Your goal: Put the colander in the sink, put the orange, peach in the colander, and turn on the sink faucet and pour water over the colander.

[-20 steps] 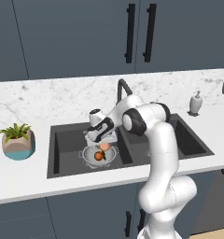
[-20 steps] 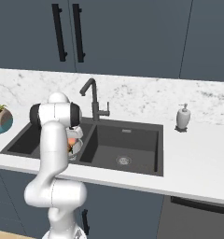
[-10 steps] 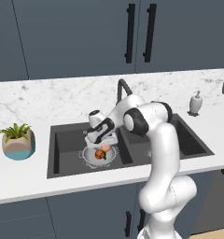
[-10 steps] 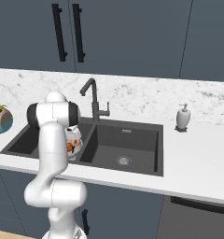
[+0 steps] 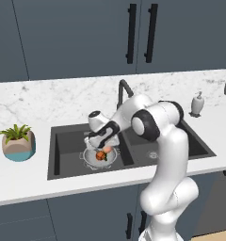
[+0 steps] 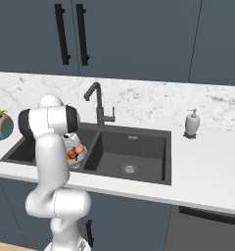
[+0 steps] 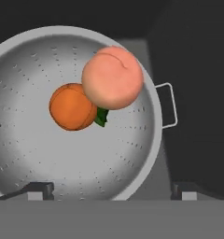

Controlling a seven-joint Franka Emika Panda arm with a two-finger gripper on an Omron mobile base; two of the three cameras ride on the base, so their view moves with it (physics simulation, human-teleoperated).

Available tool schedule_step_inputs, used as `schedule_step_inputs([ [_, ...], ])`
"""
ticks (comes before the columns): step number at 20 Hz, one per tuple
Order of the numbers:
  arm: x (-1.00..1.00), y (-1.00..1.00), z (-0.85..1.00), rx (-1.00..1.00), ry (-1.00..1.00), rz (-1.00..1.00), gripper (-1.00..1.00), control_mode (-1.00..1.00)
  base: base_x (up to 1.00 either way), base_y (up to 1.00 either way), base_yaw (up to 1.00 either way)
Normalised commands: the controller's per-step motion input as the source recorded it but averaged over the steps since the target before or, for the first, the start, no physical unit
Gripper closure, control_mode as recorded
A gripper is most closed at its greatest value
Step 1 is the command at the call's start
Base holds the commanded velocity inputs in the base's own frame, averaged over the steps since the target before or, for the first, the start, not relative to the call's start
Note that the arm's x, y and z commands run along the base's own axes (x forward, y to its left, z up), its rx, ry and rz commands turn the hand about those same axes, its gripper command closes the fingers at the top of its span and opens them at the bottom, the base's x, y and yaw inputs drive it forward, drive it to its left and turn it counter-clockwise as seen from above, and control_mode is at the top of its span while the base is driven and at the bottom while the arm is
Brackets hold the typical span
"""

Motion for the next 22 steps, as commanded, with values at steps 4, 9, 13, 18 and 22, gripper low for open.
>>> schedule_step_inputs([
  [4,-0.65,0.07,0.49,0.00,-0.11,0.00,-1.00,-1.00,0.00,0.00,0.00],
  [9,-0.66,-0.01,0.46,0.00,-0.08,0.00,-1.00,-1.00,0.00,0.00,0.00],
  [13,-0.57,-0.07,0.62,0.00,0.00,0.02,-1.00,-1.00,0.00,0.00,0.00],
  [18,-0.59,-0.21,0.59,0.00,-0.04,0.10,-1.00,-1.00,0.00,0.00,0.00],
  [22,-0.51,-0.25,0.55,0.00,-0.02,0.09,-1.00,-1.00,0.00,0.00,0.00],
])
